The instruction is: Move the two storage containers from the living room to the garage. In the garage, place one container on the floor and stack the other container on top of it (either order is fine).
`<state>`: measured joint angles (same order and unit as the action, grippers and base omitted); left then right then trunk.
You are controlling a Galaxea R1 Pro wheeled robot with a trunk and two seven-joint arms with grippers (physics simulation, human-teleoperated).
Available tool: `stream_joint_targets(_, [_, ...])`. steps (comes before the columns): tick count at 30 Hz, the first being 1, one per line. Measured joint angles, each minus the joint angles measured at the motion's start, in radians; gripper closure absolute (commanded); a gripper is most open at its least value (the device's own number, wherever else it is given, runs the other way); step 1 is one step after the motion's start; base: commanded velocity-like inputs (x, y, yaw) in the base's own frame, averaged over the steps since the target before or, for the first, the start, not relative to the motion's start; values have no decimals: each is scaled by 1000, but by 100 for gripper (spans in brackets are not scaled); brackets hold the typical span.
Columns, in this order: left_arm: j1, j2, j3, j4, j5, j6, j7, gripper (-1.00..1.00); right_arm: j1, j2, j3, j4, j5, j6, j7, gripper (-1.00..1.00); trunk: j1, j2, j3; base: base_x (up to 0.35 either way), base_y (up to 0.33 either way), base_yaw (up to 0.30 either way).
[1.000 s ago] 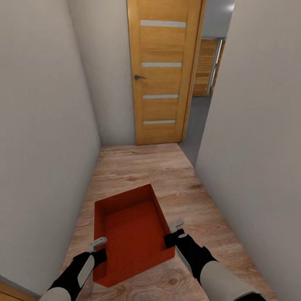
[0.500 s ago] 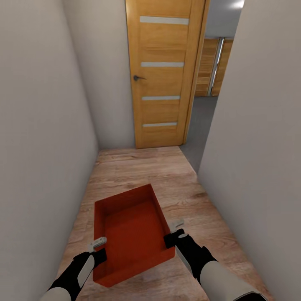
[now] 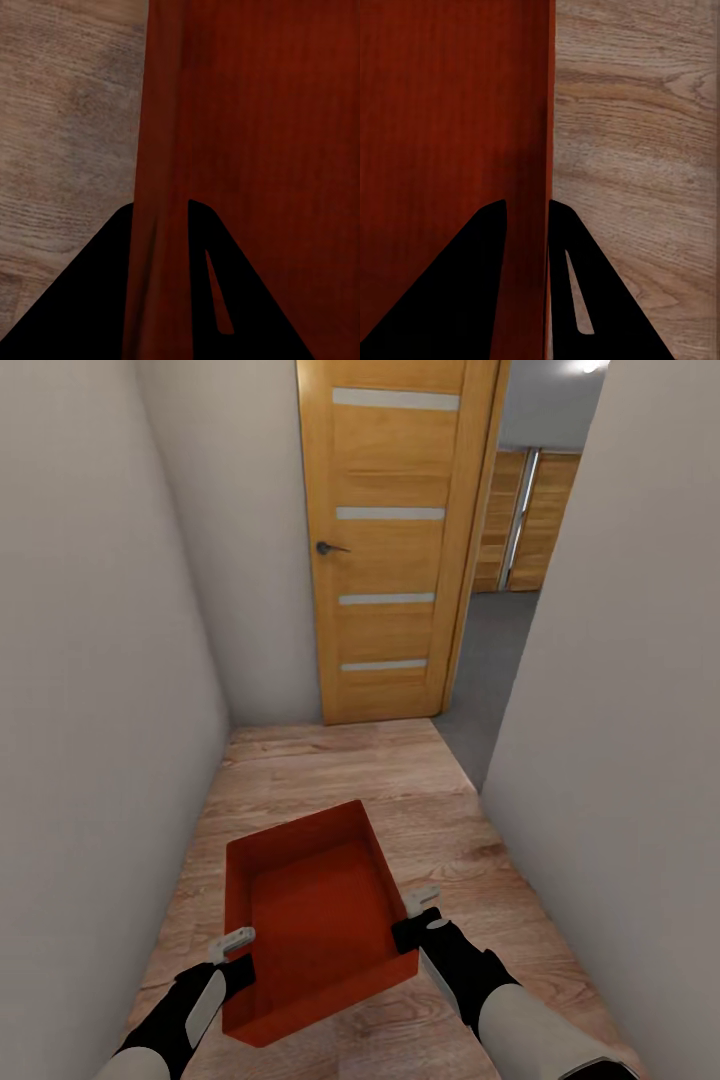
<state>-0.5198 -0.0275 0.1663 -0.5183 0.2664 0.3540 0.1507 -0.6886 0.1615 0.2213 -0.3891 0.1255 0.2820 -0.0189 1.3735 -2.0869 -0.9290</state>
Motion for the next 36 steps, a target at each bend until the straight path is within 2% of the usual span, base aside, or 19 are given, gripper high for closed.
stream_joint_targets(13, [0, -1, 1, 0, -1, 0, 0, 100, 0, -1, 0, 0, 0, 0, 1, 100, 0, 0, 0, 341, 62, 0])
stream_joint_targets(36, [0, 0, 0, 0, 0, 0, 0, 100, 0, 0, 0, 0, 0, 0, 0, 100, 0, 0, 0, 341, 121, 0])
